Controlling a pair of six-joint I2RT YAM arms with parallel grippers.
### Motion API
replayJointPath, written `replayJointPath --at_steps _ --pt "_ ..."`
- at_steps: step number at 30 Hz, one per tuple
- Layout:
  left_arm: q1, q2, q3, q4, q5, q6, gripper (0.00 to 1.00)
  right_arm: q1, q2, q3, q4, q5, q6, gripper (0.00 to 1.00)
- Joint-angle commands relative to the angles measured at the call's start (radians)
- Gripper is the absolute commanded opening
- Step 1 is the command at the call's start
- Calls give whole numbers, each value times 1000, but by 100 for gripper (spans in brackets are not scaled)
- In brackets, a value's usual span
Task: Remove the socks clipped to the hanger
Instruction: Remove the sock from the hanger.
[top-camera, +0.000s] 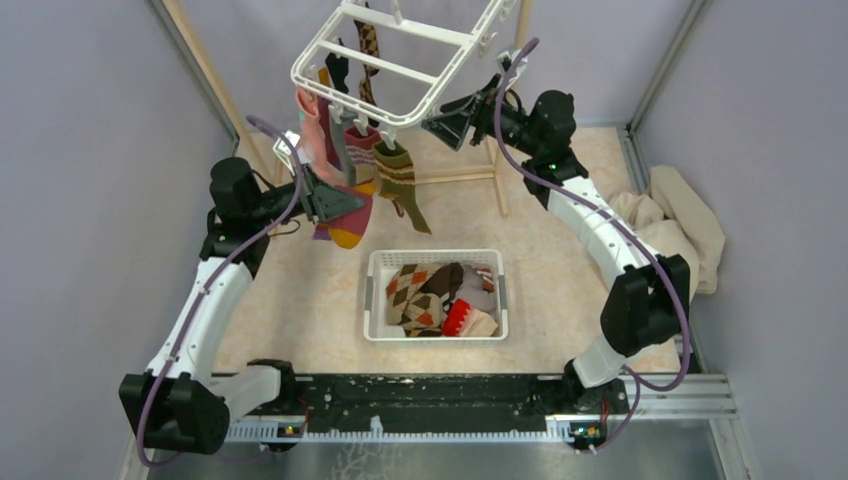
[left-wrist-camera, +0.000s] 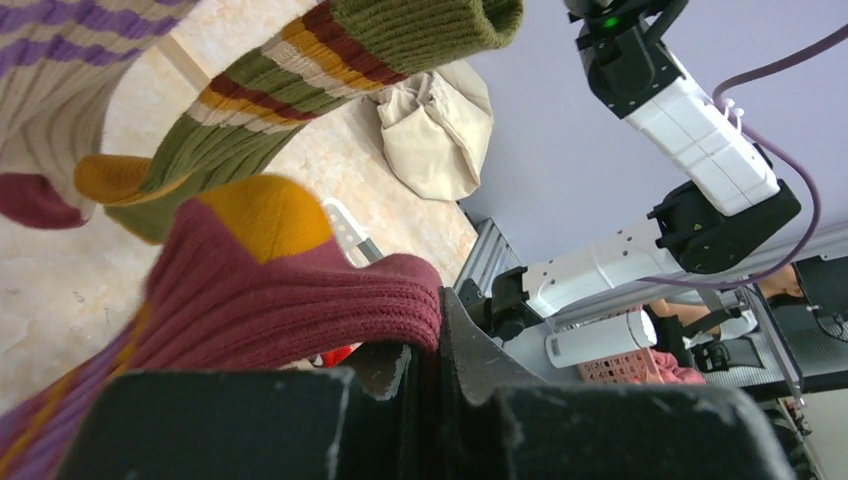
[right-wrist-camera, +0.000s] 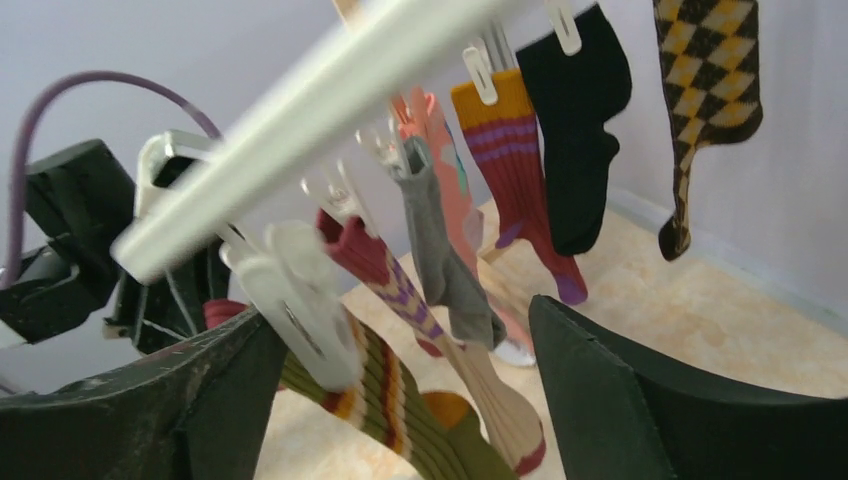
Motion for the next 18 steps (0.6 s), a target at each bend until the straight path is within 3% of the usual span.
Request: replayJointPath --at_steps 1,10,18 --pt "-23 -37 45 -5 15 -13 12 4 -103 -78 -34 54 -22 96" --pt "-98 -79 66 -39 -24 -29 12 4 -311 -310 -231 145 -109 98" --pt "-276 -112 19 -77 -148 -38 13 4 -525 -479 -389 196 -154 98"
